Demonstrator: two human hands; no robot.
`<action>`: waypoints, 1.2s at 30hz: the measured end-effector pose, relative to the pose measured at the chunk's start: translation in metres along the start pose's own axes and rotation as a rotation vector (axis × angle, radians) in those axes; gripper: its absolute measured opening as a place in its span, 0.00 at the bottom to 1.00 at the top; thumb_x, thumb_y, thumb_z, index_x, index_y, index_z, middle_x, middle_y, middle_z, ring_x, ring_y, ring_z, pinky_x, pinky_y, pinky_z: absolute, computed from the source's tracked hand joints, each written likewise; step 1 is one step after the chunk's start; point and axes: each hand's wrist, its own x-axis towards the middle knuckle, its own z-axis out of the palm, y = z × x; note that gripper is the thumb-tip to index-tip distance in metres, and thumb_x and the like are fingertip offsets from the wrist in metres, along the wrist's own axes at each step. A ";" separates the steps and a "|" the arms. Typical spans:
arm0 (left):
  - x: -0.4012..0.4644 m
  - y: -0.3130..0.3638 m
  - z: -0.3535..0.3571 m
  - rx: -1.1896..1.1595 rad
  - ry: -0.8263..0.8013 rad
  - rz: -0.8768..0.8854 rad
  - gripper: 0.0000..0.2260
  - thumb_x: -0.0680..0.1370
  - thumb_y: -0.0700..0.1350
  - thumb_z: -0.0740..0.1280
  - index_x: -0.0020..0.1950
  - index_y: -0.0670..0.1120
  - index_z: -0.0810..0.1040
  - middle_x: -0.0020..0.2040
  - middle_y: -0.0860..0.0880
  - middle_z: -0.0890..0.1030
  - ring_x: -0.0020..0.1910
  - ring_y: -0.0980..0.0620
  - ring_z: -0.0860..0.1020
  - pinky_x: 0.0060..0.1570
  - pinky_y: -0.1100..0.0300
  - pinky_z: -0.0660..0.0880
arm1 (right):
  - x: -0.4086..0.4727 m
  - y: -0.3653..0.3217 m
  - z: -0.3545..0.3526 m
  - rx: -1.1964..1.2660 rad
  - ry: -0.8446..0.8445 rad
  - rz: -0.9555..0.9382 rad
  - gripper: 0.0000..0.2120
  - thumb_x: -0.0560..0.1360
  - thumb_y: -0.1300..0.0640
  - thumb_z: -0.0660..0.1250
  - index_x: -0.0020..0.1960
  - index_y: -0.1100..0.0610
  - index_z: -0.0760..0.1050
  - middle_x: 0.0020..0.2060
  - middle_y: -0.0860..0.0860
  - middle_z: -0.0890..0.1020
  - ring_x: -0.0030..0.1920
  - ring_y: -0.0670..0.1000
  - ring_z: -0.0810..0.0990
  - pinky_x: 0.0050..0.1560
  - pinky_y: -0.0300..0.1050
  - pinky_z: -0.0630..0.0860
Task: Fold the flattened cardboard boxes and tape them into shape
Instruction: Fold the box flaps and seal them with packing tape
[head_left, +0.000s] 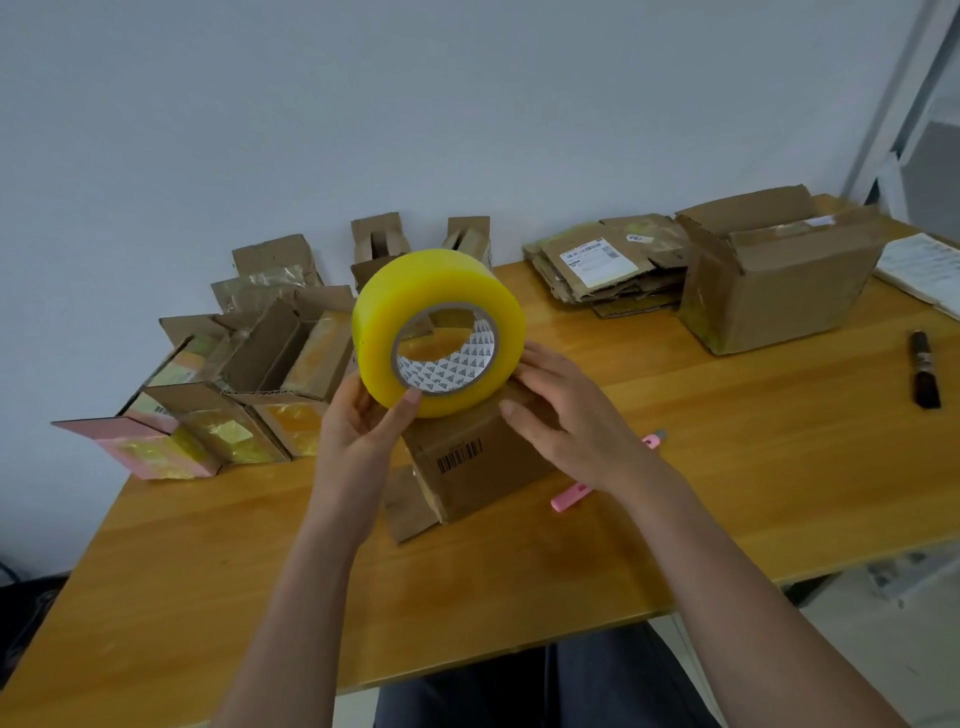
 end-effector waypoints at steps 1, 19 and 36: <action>0.000 -0.001 0.001 0.015 0.005 0.010 0.21 0.74 0.46 0.68 0.65 0.43 0.75 0.57 0.49 0.82 0.56 0.55 0.80 0.50 0.64 0.78 | -0.001 0.000 -0.002 -0.018 -0.024 0.002 0.28 0.78 0.39 0.61 0.75 0.49 0.65 0.76 0.42 0.62 0.75 0.36 0.51 0.74 0.42 0.53; 0.036 -0.018 0.012 -0.272 0.032 -0.049 0.18 0.80 0.42 0.65 0.68 0.36 0.71 0.61 0.43 0.80 0.65 0.45 0.76 0.63 0.54 0.73 | 0.026 0.024 -0.024 -0.171 -0.025 0.128 0.31 0.74 0.45 0.70 0.75 0.45 0.65 0.74 0.37 0.64 0.76 0.39 0.54 0.74 0.57 0.61; 0.033 -0.011 0.006 -0.132 0.000 -0.105 0.18 0.75 0.50 0.71 0.62 0.45 0.77 0.59 0.46 0.82 0.62 0.47 0.79 0.65 0.45 0.73 | 0.029 0.001 -0.018 -0.461 -0.109 0.057 0.46 0.71 0.36 0.69 0.80 0.50 0.50 0.79 0.44 0.48 0.78 0.46 0.48 0.73 0.44 0.39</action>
